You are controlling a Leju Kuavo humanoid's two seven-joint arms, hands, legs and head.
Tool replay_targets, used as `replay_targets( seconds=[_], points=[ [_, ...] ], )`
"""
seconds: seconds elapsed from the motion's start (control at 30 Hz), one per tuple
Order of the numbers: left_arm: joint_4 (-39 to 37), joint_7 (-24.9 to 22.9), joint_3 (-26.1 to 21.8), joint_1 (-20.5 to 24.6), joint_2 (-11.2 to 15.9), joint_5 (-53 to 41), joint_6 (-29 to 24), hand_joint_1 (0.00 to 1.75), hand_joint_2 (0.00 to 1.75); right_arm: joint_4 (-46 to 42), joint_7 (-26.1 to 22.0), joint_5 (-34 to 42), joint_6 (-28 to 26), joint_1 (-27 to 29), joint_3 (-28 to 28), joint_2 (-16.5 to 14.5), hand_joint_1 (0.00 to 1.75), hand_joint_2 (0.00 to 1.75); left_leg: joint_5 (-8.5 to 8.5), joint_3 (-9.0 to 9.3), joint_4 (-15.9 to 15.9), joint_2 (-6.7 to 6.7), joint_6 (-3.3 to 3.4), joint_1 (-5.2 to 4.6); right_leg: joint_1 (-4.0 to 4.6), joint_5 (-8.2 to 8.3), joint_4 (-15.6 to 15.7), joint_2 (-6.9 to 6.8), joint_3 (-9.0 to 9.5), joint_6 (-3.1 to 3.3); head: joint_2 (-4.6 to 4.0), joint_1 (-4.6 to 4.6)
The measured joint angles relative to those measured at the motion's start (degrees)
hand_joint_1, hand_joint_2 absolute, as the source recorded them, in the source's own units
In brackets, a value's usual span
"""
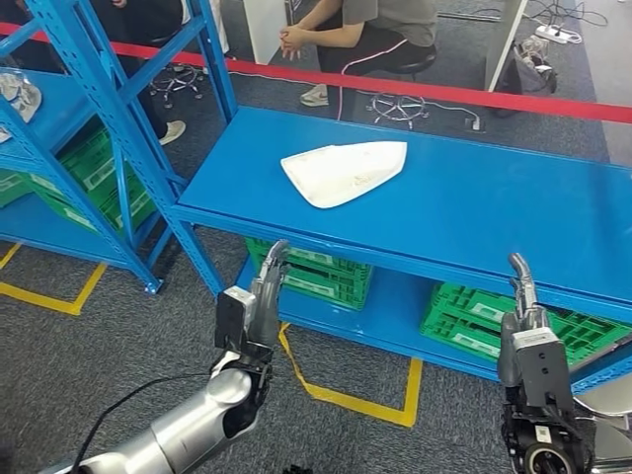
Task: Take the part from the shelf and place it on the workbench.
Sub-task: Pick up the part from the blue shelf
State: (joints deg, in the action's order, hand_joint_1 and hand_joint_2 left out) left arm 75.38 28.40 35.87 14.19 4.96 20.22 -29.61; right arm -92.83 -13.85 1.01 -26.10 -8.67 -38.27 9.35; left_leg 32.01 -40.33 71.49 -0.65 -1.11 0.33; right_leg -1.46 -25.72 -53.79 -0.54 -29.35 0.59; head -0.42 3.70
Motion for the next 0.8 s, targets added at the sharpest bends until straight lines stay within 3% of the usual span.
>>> replay_targets(
  seconds=[0.03, 0.07, 0.13, 0.2, 0.23, 0.3, 0.37, 0.4, 0.47, 0.5, 0.53, 0.57, 0.63, 0.67, 0.73, 0.8],
  points=[
    [0.00, -0.02, 0.00, -0.11, 0.04, 0.00, -0.01, 0.00, 0.00, 0.02, 0.01, 0.00, 0.04, 0.01, -0.02, 0.00, 0.00, 0.00, -0.97, -1.26, 0.66, 0.13, -0.14, 0.15, -0.04, -0.35, 0.00, -0.29, 0.35, -0.08, 0.00, 0.08],
    [0.00, -0.03, 0.00, -0.17, 0.08, 0.00, -0.03, 0.00, 0.00, 0.04, 0.02, 0.00, 0.04, 0.02, -0.02, 0.00, 0.00, 0.00, -3.09, -1.15, -1.26, 0.32, -0.19, 0.27, -0.10, -0.75, 0.00, -0.59, 0.84, -0.21, 0.00, 0.18],
    [0.00, -0.03, 0.01, -0.15, 0.14, 0.00, -0.04, 0.00, 0.00, 0.05, 0.03, 0.00, 0.04, -0.02, -0.02, 0.00, 0.00, 0.00, -8.49, 1.92, -9.86, 1.72, -0.09, 0.33, -0.12, -1.71, 0.01, -1.19, 1.97, -0.67, 0.00, 0.43],
    [0.01, -0.04, 0.01, -0.07, 0.15, 0.00, -0.05, 0.00, 0.00, 0.05, 0.03, 0.00, 0.04, -0.09, -0.02, 0.00, 0.00, 0.00, -10.77, 4.44, -15.85, 3.01, 0.32, 0.07, 0.18, -2.67, 0.06, -1.61, 2.68, -1.30, 0.00, 0.49],
    [0.02, -0.04, 0.01, -0.05, 0.15, 0.00, -0.05, 0.00, 0.00, 0.05, 0.02, 0.00, 0.04, -0.13, -0.02, 0.00, 0.00, 0.00, -10.58, 4.74, -16.63, 3.18, 0.61, -0.14, 0.34, -3.04, 0.20, -1.81, 2.89, -1.66, 0.00, 0.35],
    [0.09, -0.05, 0.01, -0.05, 0.17, -0.01, -0.05, 0.00, 0.00, 0.04, 0.02, 0.00, 0.03, -0.18, -0.02, 0.01, 0.00, 0.00, -10.09, 4.90, -16.74, 2.20, 1.29, -0.22, 0.30, -3.60, 0.59, -2.27, 3.35, -2.33, 0.00, -0.05],
    [0.22, -0.06, 0.00, 0.00, 0.19, -0.02, -0.06, 0.00, 0.00, 0.02, 0.00, -0.01, -0.02, -0.23, 0.01, 0.01, 0.00, 0.00, -9.77, 5.52, -17.03, 1.40, 2.00, -0.01, 0.08, -4.89, -1.28, -1.65, 2.81, -2.83, 0.00, -0.38],
    [0.28, -0.08, 0.00, 0.04, 0.18, -0.03, -0.07, 0.00, 0.00, 0.02, -0.01, -0.02, -0.06, -0.28, 0.02, 0.01, 0.00, 0.00, -9.59, 5.92, -17.16, 1.02, 2.36, 0.11, 0.00, -6.24, -4.21, -0.98, 1.42, -2.99, 0.00, -0.58],
    [0.31, -0.12, 0.00, 0.07, 0.17, -0.03, -0.07, 0.00, 0.00, 0.04, -0.02, -0.02, -0.11, -0.22, -0.01, 0.02, 0.00, 0.00, -9.02, 6.57, -17.16, 0.26, 2.90, -0.05, 0.01, -9.45, -13.26, 0.05, -3.62, -3.09, 0.00, -0.93],
    [0.31, -0.14, 0.00, 0.01, 0.18, -0.02, -0.07, 0.00, 0.00, 0.07, 0.00, -0.02, -0.11, -0.13, -0.02, 0.02, 0.00, 0.00, -8.69, 6.96, -17.16, -0.25, 3.03, -0.14, 0.02, -10.18, -17.01, 0.23, -6.16, -3.08, 0.00, -0.96],
    [0.31, -0.15, 0.00, -0.07, 0.18, -0.01, -0.07, 0.00, 0.00, 0.10, 0.02, -0.02, -0.11, -0.04, -0.03, 0.02, 0.00, 0.00, -8.30, 7.46, -17.15, -0.80, 3.07, -0.21, 0.01, -9.64, -18.70, 0.31, -7.85, -3.01, 0.00, -0.99],
    [0.31, -0.15, 0.00, -0.13, 0.19, 0.00, -0.07, 0.00, 0.00, 0.13, 0.04, -0.02, -0.11, 0.00, -0.01, 0.02, 0.00, 0.00, -7.89, 8.08, -17.14, -1.37, 3.04, -0.26, 0.01, -7.71, -17.67, 0.39, -8.25, -2.87, 0.00, -1.02],
    [0.31, -0.16, 0.00, -0.15, 0.20, 0.01, -0.07, 0.00, 0.00, 0.14, 0.04, -0.02, -0.11, -0.03, -0.01, 0.02, 0.00, 0.00, -6.97, 9.46, -17.16, -2.42, 2.82, -0.29, 0.01, -1.71, -9.92, 1.24, -6.21, -2.42, 0.00, -1.09],
    [0.31, -0.17, 0.00, -0.10, 0.19, 0.01, -0.07, 0.00, 0.00, 0.15, 0.05, -0.02, -0.12, -0.04, -0.01, 0.02, 0.00, 0.00, -6.55, 9.95, -17.12, -2.90, 2.61, -0.36, 0.03, 0.40, -5.92, 2.00, -4.77, -2.23, 0.00, -1.10],
    [0.31, -0.19, 0.01, -0.05, 0.17, 0.04, -0.07, 0.00, 0.00, 0.17, 0.09, -0.01, -0.12, -0.05, -0.02, 0.02, 0.00, 0.00, -6.09, 10.18, -17.12, -3.71, 2.07, -0.27, 0.22, 1.59, -1.71, 3.10, -2.88, -1.94, 0.00, -1.12],
    [0.34, -0.20, 0.00, -0.05, 0.19, 0.05, -0.07, 0.00, 0.00, 0.14, 0.10, 0.00, -0.12, -0.12, -0.02, 0.01, 0.00, 0.00, -5.95, 10.12, -17.29, -4.38, 1.40, -0.12, 0.33, 1.12, -1.08, 2.79, -2.11, -1.65, 0.00, -1.07]
  ],
)
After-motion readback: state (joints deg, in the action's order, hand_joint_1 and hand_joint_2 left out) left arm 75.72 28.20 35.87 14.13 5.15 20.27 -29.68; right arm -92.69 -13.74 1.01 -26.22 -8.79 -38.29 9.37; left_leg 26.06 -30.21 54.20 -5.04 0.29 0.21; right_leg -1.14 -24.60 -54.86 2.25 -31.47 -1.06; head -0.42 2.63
